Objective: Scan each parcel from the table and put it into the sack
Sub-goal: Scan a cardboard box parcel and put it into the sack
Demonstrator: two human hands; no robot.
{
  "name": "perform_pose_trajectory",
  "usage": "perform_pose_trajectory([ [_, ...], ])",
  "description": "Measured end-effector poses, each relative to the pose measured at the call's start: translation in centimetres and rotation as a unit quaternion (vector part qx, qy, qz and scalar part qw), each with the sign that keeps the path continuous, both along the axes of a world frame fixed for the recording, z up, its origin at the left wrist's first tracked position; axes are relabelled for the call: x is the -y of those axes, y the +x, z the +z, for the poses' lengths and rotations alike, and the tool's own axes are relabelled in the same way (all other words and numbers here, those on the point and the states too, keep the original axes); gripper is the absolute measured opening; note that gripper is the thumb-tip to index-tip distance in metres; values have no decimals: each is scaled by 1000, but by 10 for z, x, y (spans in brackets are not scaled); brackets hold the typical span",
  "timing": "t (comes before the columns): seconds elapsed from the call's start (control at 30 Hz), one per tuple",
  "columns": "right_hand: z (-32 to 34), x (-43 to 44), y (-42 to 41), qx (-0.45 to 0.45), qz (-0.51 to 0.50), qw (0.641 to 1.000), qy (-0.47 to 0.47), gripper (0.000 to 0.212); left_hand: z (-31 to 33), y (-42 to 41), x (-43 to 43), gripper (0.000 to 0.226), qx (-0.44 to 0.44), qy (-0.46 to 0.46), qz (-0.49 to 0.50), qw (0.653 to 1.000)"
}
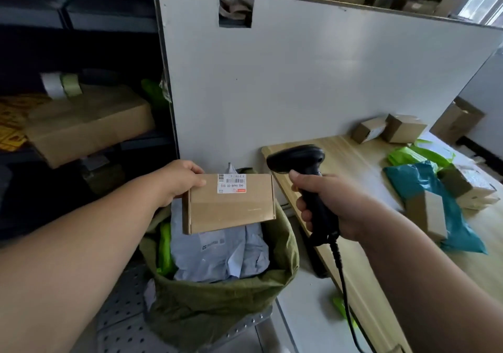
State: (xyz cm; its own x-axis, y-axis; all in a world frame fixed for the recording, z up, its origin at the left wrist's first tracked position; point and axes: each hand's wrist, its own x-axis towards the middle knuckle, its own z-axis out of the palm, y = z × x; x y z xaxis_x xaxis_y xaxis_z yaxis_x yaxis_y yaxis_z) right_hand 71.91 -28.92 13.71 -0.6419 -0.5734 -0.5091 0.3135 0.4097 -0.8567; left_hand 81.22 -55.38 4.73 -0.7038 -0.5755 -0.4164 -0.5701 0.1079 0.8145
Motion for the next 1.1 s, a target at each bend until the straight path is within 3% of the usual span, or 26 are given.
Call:
perform_pose_trajectory([
  [0.23, -25, -3, 0, 27, -14, 999, 26, 32, -56, 15, 1, 28, 93, 24, 12, 995],
  [0.37, -36, -12, -2, 37, -29, 998, 38, 30, -78, 11, -7, 8, 131, 28, 18, 991],
  [0.4, -38, -16, -3, 40, -33, 998, 39, 29, -80, 8, -10, 12, 141, 23, 6, 990],
  [0.47, -40, -23, -5, 44, -44, 997, 35, 27, -81, -1, -18, 53, 155, 6, -22, 988],
  [0.53, -41, -34, -8, 42, -64, 996, 36, 28, -75, -13, -30, 68, 163, -18, -49, 985],
  [0.87, -42, -143, -52, 20, -198, 980, 25, 36, -17, -127, -164, 84, 45, -143, -252, 956],
  [1.1, -60, -251, -109, 30, -297, 955, 6, 32, -3, -209, -300, 89, 23, -151, -336, 929],
])
